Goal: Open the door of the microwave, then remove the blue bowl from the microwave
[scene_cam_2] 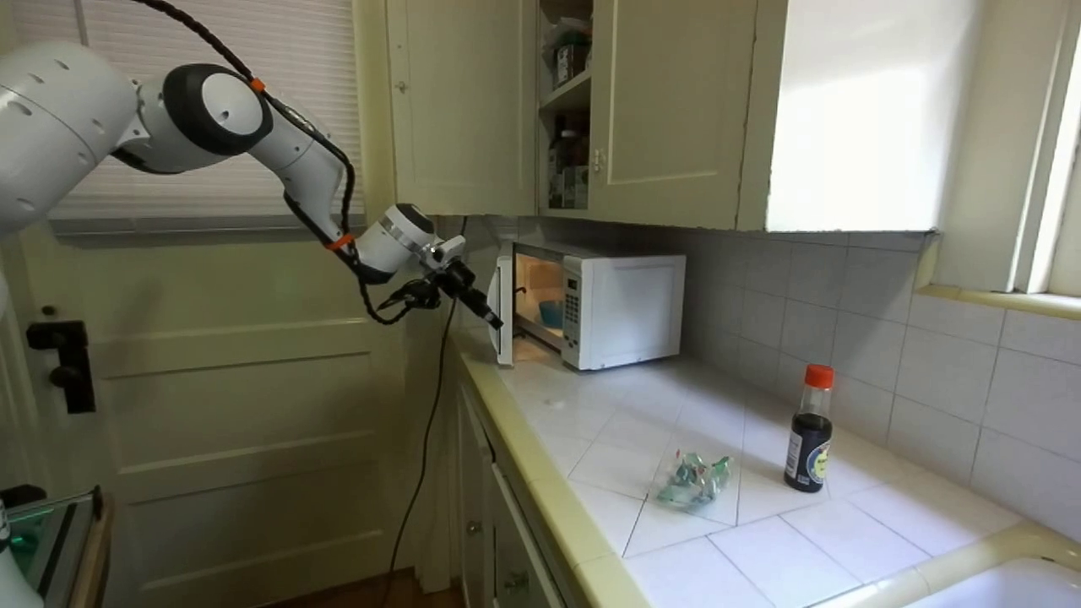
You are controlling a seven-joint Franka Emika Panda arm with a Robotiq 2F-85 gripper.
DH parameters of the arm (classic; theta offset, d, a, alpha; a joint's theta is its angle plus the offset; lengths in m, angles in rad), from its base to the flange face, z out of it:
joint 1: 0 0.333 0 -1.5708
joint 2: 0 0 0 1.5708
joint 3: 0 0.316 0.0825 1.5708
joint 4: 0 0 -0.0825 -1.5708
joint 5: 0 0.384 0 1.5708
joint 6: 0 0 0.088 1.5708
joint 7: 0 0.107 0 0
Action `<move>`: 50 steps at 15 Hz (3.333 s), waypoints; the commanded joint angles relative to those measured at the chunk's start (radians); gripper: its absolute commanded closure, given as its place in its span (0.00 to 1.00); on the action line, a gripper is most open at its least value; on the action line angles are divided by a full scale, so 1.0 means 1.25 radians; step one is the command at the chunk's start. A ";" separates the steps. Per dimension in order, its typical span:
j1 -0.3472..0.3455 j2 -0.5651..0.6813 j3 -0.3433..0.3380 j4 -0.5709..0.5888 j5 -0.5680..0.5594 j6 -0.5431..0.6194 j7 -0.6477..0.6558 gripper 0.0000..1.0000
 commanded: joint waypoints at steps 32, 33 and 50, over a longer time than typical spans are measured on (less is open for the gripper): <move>-0.439 -0.472 0.207 -0.754 -0.037 0.593 -0.415 0.00; -0.446 -0.507 0.196 -0.821 -0.089 0.624 -0.444 0.00; -0.409 -0.337 0.201 -0.462 0.011 0.595 -0.224 0.00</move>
